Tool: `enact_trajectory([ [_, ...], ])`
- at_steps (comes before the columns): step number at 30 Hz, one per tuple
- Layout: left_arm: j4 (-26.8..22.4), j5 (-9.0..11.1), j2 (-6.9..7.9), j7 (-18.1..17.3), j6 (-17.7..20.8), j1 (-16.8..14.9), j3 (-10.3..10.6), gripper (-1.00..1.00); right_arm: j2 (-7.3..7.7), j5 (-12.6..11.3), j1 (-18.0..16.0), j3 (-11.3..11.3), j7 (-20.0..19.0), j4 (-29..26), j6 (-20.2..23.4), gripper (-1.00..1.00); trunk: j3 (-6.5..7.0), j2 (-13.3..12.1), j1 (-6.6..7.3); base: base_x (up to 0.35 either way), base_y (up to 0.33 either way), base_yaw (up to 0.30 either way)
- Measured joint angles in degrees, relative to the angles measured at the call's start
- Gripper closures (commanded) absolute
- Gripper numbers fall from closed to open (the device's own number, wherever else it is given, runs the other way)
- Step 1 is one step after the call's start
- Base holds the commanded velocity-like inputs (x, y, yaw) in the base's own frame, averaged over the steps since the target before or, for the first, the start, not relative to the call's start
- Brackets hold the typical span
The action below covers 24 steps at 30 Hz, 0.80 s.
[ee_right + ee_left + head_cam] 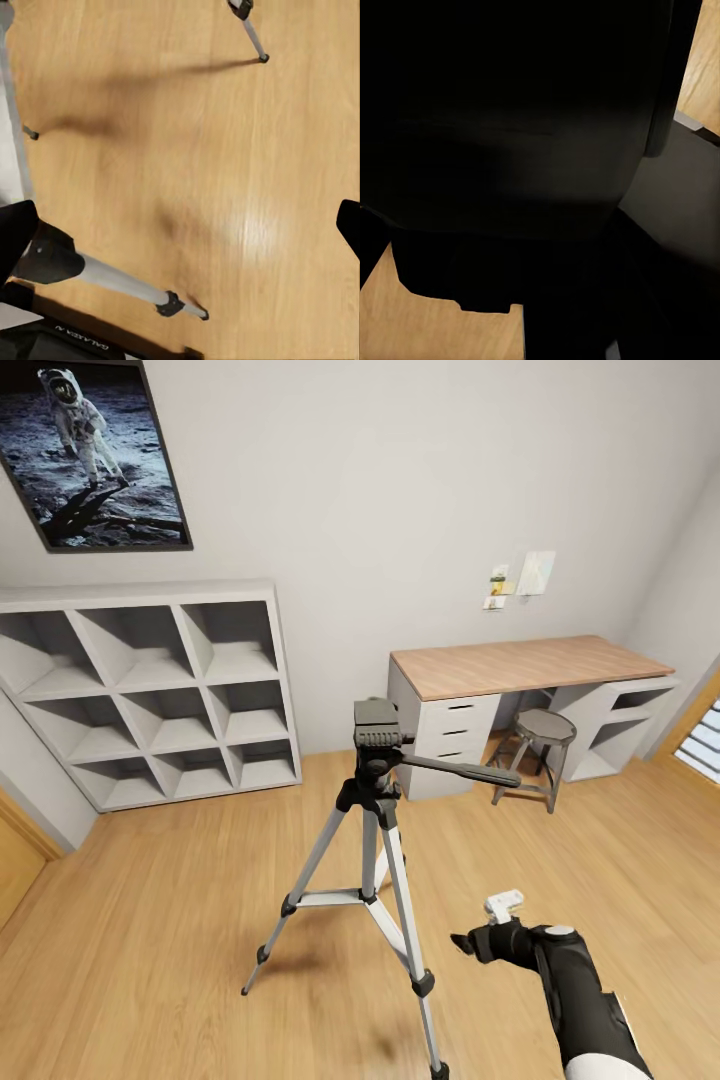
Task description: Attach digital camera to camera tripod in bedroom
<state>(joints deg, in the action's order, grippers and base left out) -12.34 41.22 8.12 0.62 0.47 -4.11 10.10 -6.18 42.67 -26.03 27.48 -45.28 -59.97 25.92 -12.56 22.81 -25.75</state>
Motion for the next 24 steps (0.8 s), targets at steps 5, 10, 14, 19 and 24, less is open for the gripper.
enact_trajectory([
  [5,0.02,-0.03,0.0,0.0,0.0,0.0,0.0,1.0,-0.54,-0.16,-0.07,-2.44,-13.82,-15.05,10.61,-1.0,0.0,0.0,0.0,0.0,0.0,0.0],
  [10,0.1,0.01,0.0,0.05,0.0,0.0,-0.01,1.0,-0.54,-0.19,-0.09,-3.2,-20.66,-22.05,14.03,-1.0,0.0,0.0,0.0,0.0,0.0,0.0],
  [14,0.15,0.05,0.0,0.05,0.0,0.0,0.0,1.0,-0.66,-0.05,-0.08,-3.46,-21.55,-22.61,14.59,-1.0,0.0,0.0,0.0,0.0,0.0,0.0],
  [19,0.15,-0.2,0.02,0.01,0.0,0.0,0.08,1.0,-0.69,-0.03,-0.08,-3.7,-22.42,-22.73,14.61,-1.0,0.0,0.0,0.0,0.0,0.0,0.0],
  [24,-0.23,-0.72,-0.06,0.05,0.07,0.0,0.32,1.0,-0.67,-0.03,-0.07,-3.71,-22.53,-22.75,14.58,-1.0,0.0,-0.01,0.0,0.0,0.0,0.0],
])
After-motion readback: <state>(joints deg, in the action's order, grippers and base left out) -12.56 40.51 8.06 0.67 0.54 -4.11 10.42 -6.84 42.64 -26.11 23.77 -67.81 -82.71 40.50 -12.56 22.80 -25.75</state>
